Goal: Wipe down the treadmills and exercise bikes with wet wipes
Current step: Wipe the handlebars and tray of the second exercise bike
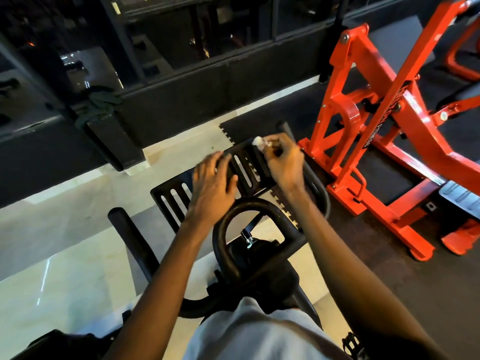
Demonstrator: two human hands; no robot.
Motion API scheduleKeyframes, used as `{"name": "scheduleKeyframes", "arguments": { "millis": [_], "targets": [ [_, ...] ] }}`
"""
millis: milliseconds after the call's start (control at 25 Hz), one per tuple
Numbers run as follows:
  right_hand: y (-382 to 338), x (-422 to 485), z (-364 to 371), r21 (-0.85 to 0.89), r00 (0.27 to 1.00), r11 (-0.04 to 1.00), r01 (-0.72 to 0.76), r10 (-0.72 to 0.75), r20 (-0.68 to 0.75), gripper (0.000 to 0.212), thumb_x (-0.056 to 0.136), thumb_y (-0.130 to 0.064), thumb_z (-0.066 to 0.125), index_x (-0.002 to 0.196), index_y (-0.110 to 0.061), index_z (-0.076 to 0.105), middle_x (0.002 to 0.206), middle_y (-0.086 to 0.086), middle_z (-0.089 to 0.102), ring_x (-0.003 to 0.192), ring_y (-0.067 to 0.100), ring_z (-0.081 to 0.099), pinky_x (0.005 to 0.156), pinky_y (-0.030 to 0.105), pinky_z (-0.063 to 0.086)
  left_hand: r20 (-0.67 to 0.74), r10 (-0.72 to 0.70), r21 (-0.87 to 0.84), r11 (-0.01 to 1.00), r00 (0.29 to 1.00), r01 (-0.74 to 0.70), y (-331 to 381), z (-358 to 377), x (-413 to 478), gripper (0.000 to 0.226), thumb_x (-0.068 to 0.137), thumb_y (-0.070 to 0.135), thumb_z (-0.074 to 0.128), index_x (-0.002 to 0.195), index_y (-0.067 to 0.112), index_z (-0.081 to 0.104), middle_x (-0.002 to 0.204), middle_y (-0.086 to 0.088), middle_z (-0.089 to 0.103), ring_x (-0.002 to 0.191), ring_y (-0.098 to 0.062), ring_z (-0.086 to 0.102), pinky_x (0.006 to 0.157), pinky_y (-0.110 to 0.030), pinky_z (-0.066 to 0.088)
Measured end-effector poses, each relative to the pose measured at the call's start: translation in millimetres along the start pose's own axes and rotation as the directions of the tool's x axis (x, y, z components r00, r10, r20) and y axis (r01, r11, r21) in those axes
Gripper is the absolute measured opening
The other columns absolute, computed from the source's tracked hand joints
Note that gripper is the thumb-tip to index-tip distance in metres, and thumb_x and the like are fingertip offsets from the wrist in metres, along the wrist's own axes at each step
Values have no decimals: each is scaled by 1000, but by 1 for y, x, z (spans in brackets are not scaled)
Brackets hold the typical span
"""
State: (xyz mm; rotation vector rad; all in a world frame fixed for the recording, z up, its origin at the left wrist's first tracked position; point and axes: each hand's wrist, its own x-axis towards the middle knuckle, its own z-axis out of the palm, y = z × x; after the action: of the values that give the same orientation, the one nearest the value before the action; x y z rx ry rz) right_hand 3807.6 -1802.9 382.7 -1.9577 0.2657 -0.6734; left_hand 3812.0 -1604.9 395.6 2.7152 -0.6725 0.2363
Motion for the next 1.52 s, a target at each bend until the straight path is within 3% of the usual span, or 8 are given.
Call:
{"name": "scheduleKeyframes", "arguments": {
  "millis": [320,520,800,1080,1200,1320,1400,1520],
  "targets": [
    [-46,-66,70,-20,941,969,248,-236,243,25,94,-8,65,118,-13,71,109,1,65,98,-8,51,86,-2,37,143,-234,-19,971,962,239,-64,-27,-17,64,101,60,37,149,19,39,148,-11,49,140,-27,40,118,-45,15],
    [-59,-77,82,-41,947,985,169,-151,283,25,96,-10,64,120,-12,67,119,5,61,98,-3,53,81,-7,37,155,-221,270,947,963,173,-99,-57,-28,42,105,41,42,140,19,51,137,-11,60,130,-31,51,111,-45,20],
    [-67,-85,86,-105,962,988,116,-85,259,24,95,-10,65,118,-12,68,115,-1,59,91,-1,57,76,-3,41,241,-303,82,953,922,292,-121,-64,-51,37,109,43,23,132,25,46,117,-13,66,119,-40,45,99,-52,38],
    [-80,-88,95,-98,988,993,72,-58,142,23,95,-11,65,116,-17,72,115,-3,65,101,0,58,90,17,51,341,-116,55,993,933,103,-157,-80,-39,51,106,53,24,144,30,48,124,-15,65,127,-36,49,107,-46,32],
    [-93,-107,102,-154,989,980,130,-116,94,25,94,-9,65,116,-18,74,109,-9,62,92,-8,55,84,6,44,375,-74,-107,987,924,122,-172,-85,-42,47,108,47,32,146,30,51,137,-9,61,133,-33,49,108,-44,40],
    [-87,-139,121,-215,986,966,143,-121,112,26,92,-6,66,113,-17,76,106,-4,69,92,-1,57,86,11,44,326,-12,-265,959,945,103,-177,-84,-50,44,108,44,36,146,30,53,140,2,62,131,-22,55,102,-24,38],
    [-89,-143,142,-217,991,972,86,-61,121,27,91,-3,66,110,-18,76,105,-1,69,94,8,61,87,21,49,308,-10,-269,958,951,97,-174,-85,-50,43,108,42,36,146,30,53,142,4,60,132,-21,53,101,-21,34],
    [-99,-135,165,-178,996,984,-6,22,88,26,89,0,64,107,-14,77,107,1,69,95,11,63,83,13,45,308,-15,-212,974,951,84,-173,-86,-49,44,109,42,33,148,31,51,142,3,60,133,-23,52,102,-25,36]
  ]
}}
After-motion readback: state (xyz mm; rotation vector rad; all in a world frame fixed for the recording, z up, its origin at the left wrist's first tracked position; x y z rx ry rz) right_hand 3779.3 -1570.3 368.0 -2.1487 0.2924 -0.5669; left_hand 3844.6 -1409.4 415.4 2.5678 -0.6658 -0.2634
